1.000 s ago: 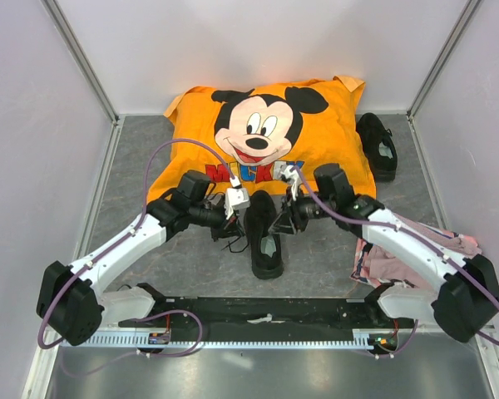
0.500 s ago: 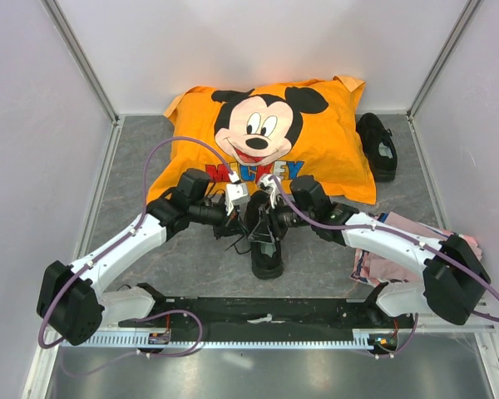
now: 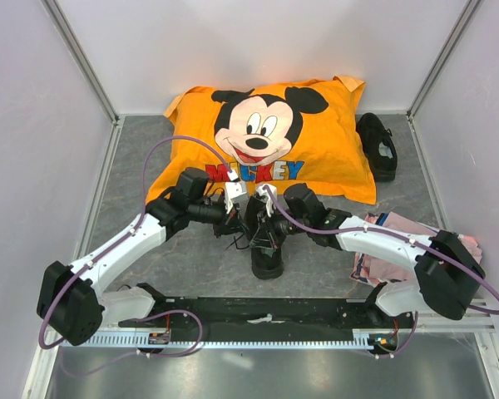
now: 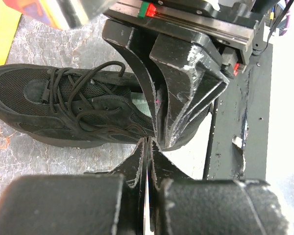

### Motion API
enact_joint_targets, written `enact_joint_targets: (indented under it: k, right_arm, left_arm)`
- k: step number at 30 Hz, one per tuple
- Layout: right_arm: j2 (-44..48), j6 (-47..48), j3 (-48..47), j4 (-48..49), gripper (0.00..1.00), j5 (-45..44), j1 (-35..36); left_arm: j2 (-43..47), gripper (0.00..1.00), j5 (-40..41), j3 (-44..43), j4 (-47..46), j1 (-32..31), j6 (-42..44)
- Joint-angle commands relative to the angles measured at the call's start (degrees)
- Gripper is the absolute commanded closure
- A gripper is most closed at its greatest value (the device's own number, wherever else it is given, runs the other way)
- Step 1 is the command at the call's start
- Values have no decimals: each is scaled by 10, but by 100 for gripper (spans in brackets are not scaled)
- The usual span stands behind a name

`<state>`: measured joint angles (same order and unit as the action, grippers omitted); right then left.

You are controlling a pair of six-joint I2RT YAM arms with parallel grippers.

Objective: Tie the shoes

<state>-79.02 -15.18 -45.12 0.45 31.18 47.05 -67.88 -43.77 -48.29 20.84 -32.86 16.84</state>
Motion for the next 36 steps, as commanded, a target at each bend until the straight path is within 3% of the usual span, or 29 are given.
enact_joint_targets:
  k: [1, 18, 20, 22, 27, 30, 36]
  right_arm:
    - [0, 3, -9, 15, 97, -8, 2]
    - [29, 60, 12, -4, 100, -29, 47]
    - [40, 42, -1, -18, 81, -63, 46]
    - [61, 33, 0, -18, 71, -89, 46]
    - [101, 44, 12, -16, 69, -117, 45]
    - [137, 52, 7, -42, 63, -117, 42]
    - [171, 56, -38, -123, 60, -107, -41]
  left_arm:
    - [13, 98, -22, -11, -16, 5, -16]
    - [-12, 99, -45, -100, -49, 26, -118]
    - [-11, 98, -42, -95, -46, 26, -115]
    - [-8, 99, -44, -82, -45, 26, -113]
    - [0, 98, -34, -66, -60, 28, -114]
    - [1, 98, -37, -76, -62, 46, -121]
    - [23, 98, -50, -66, -46, 55, -76]
